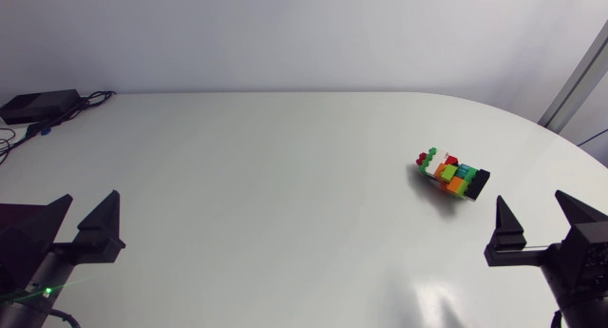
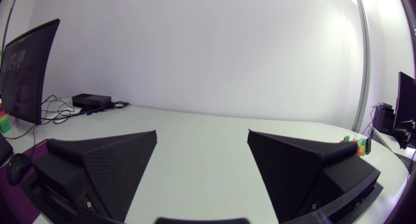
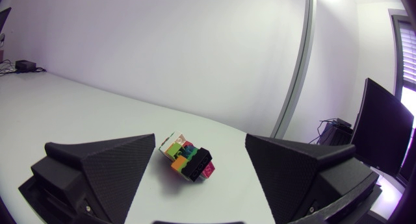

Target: Disassemble duplo

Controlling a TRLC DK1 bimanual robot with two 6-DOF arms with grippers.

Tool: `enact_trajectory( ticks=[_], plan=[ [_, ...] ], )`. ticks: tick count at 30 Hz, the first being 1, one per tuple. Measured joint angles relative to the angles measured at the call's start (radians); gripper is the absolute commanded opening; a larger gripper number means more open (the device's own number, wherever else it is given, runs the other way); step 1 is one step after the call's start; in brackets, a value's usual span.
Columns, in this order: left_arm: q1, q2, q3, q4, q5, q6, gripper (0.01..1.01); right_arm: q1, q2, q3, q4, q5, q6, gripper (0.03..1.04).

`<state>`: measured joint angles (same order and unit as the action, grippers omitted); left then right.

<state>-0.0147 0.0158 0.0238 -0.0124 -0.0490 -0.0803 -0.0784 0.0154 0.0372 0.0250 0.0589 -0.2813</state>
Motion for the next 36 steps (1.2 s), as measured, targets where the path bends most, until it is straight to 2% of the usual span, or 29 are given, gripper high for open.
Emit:
enact_trajectory(
  ticks=[16,20,23,25,29,36],
  plan=[
    [0.0,0.018,0.0,0.0,0.0,0.0,0.974,0.0,-0.012,0.0,0.0,0.0,-0.001,0.99],
    [0.0,0.024,0.0,0.0,0.0,0.0,0.974,0.0,-0.012,0.001,-0.002,0.0,-0.004,0.97],
    [0.0,0.024,0.0,0.0,0.0,0.0,0.974,0.005,0.0,0.042,-0.107,-0.011,0.039,0.96],
    [0.001,0.024,0.0,0.0,0.0,0.0,0.974,0.03,0.05,0.093,-0.171,-0.019,0.092,0.96],
    [0.017,0.025,0.0,-0.001,0.0,0.002,0.974,0.064,0.244,0.212,-0.169,-0.003,0.153,0.96],
    [0.021,0.04,0.0,-0.002,0.0,0.012,0.974,-0.052,0.69,0.438,-0.168,-0.003,0.193,0.96]
  ],
)
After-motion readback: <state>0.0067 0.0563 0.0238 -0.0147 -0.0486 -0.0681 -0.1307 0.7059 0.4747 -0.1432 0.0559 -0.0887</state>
